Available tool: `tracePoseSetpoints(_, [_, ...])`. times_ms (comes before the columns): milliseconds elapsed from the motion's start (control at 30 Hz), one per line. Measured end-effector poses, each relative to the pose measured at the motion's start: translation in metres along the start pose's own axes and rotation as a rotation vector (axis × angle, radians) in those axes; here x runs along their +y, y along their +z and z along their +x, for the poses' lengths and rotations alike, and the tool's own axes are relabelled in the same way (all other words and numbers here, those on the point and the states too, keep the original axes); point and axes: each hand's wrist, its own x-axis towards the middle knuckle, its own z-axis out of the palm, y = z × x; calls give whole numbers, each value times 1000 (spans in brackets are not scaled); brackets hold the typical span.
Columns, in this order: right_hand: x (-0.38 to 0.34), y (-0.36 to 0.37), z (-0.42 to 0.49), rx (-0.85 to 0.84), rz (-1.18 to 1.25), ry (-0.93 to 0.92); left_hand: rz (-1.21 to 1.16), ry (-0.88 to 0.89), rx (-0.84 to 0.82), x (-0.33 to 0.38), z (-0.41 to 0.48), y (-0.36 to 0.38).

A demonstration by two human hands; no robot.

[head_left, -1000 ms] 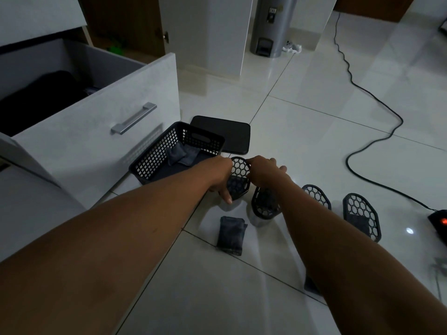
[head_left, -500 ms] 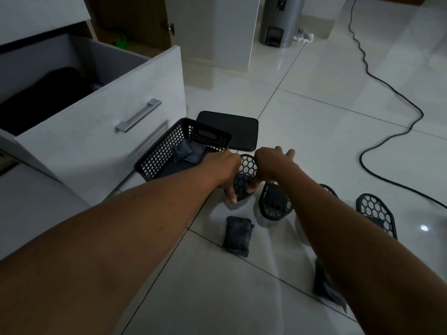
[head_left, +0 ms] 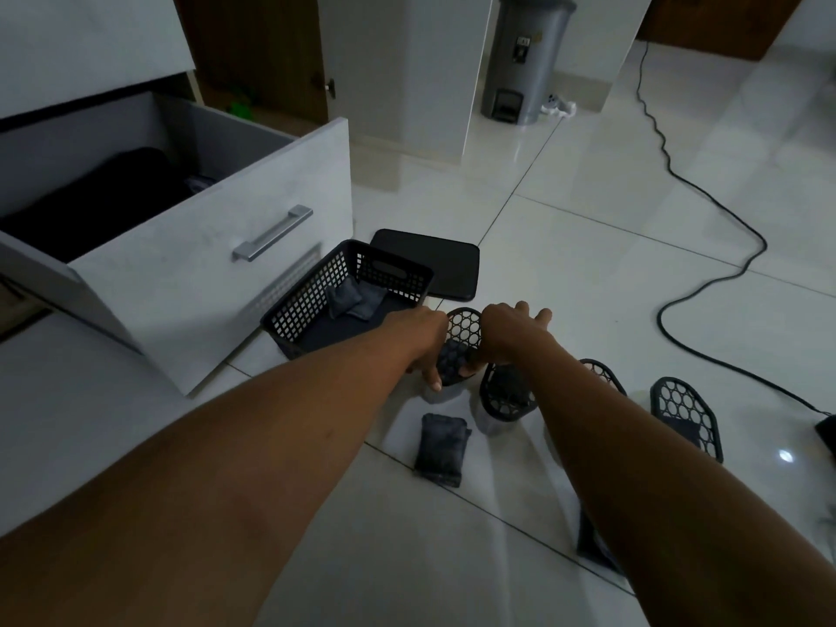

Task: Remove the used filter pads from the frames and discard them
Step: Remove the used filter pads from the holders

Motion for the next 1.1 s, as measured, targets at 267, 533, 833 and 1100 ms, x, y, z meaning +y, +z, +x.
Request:
tracePoseSetpoints(267, [-5, 7, -17, 65, -25, -46, 4, -19, 20, 2, -6, 4])
tracePoseSetpoints(533, [4, 16, -17, 90, 54, -71, -65, -10, -39, 1, -6, -1])
tracePoseSetpoints(833, [17, 22, -13, 187, 260, -1, -283, 36, 39, -17, -9, 0])
tracePoseSetpoints(1100, [0, 22, -6, 184, 265, -1, -287, 61, 69, -28, -6, 4])
